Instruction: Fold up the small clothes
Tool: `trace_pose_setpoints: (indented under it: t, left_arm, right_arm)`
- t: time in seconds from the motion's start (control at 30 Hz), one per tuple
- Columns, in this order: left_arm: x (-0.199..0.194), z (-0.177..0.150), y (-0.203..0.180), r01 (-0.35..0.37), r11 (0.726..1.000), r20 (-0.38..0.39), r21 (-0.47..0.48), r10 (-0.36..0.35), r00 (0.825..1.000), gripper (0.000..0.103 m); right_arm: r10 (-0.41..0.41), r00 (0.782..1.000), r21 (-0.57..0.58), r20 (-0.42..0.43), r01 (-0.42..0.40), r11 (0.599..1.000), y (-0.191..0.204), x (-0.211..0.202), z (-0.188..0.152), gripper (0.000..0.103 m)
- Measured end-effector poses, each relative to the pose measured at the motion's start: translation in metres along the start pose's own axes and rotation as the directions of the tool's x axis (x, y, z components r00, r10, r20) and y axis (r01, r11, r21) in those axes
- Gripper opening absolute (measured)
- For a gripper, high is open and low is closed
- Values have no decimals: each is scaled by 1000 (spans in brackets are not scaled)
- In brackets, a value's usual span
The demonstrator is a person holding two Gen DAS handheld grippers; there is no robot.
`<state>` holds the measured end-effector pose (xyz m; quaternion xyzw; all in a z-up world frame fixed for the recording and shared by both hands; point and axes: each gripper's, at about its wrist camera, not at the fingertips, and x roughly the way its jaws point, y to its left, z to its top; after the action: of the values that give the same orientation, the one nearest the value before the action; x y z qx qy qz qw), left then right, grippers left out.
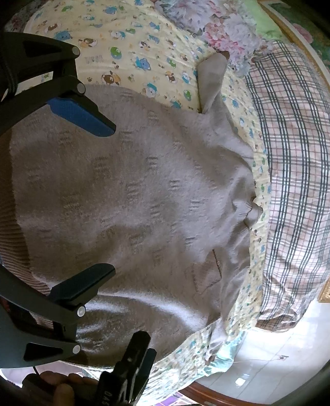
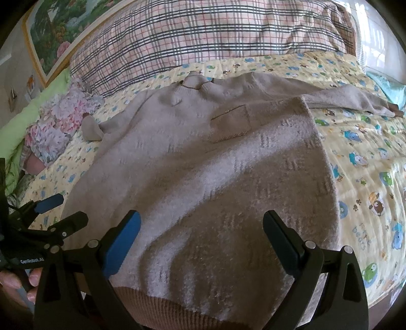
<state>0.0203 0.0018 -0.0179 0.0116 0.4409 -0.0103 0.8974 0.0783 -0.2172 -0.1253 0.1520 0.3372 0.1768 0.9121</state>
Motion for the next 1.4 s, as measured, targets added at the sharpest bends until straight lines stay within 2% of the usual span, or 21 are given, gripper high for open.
trace_pose_setpoints:
  t: [0.47,0.57,0.73,1.0,1.13,1.27,1.4]
  left_arm:
    - [15,9,-4,11,1000,-21,0,-11,1000,100]
    - [18,12,-4,35,999,-25,-18,-35,999,100]
    - [28,20,-2,10,1000,-28,-11,-10,1000,100]
    - [36,48,7,-28,1000,14,-10,28,999,100]
    - [42,66,10,-45,999,31,-8,45,999,100]
    - [51,88,16,-34,999,40,-21,35,999,100]
    - [59,113,23,-54,998,69,-36,57,996,100]
  right_arm:
    - [14,1000,79,5,-14,997,-22,2,6,97]
    - [11,1000,97,9,-12,995,-30,2,8,97]
    - [7,1000,153,13,-9,988,-51,1,14,97]
    - [-30,998,256,63,13,966,-105,-11,33,97]
    - [-58,994,347,94,21,938,-146,-15,45,97]
    - [-130,984,383,121,74,921,-185,-21,65,97]
    - [-197,971,420,137,123,899,-233,-24,88,97]
